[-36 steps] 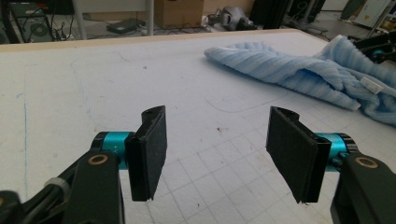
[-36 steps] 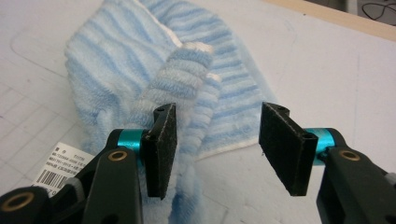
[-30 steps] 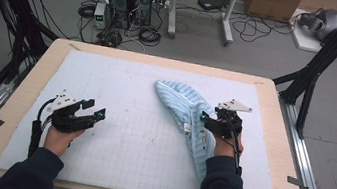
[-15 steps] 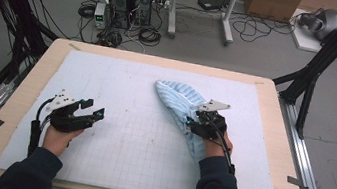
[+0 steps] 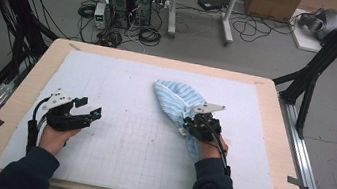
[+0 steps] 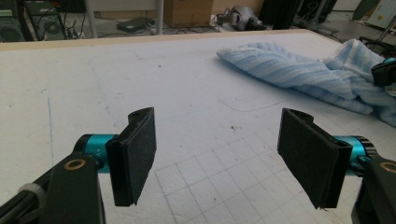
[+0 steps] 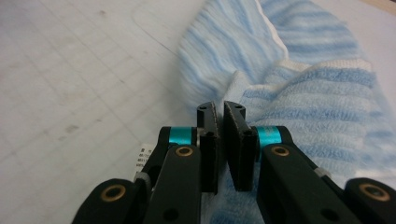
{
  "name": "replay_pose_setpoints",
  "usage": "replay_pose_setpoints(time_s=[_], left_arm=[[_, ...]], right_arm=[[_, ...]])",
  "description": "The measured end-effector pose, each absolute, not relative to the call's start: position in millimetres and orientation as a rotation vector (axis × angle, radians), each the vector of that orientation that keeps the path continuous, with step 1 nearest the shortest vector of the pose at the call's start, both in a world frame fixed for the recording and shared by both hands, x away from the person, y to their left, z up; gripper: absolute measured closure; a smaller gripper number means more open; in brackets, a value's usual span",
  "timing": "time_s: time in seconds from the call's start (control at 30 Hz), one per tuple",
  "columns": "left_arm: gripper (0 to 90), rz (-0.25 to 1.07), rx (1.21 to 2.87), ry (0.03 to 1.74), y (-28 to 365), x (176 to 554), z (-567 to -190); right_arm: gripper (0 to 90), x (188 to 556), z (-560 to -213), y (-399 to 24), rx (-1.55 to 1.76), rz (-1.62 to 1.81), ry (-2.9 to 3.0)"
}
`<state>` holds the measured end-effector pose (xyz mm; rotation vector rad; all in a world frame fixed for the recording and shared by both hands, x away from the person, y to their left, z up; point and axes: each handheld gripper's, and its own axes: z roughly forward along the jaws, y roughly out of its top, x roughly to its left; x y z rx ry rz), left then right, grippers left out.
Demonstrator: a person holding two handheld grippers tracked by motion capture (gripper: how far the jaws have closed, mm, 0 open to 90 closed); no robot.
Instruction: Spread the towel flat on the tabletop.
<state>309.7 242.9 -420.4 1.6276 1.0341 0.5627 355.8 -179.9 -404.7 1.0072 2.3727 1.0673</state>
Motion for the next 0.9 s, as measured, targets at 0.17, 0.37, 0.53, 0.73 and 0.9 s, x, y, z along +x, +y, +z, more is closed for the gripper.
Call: replay_pose_setpoints(time_s=[0.17, 0.37, 0.53, 0.73, 0.9], left_arm=[[27.1, 0.571, 1.623, 1.035, 246, 308, -421], [28.1, 0.572, 1.618, 1.049, 251, 307, -422], [29.2, 0.576, 1.618, 1.049, 253, 307, -422], [31.1, 0.572, 1.628, 1.044, 254, 307, -422], [32.8, 0.566, 1.63, 1.042, 253, 308, -423]], right_arm=[[84.6, 348, -401, -167, 0.949, 1.183, 2.39], [84.4, 344, -401, -140, 0.867, 1.275, 2.454], [84.0, 338, -409, -113, 0.789, 1.298, 2.533], [80.2, 331, -426, -89, 0.705, 1.286, 2.638], [68.1, 331, -424, -96, 0.737, 1.31, 2.595]])
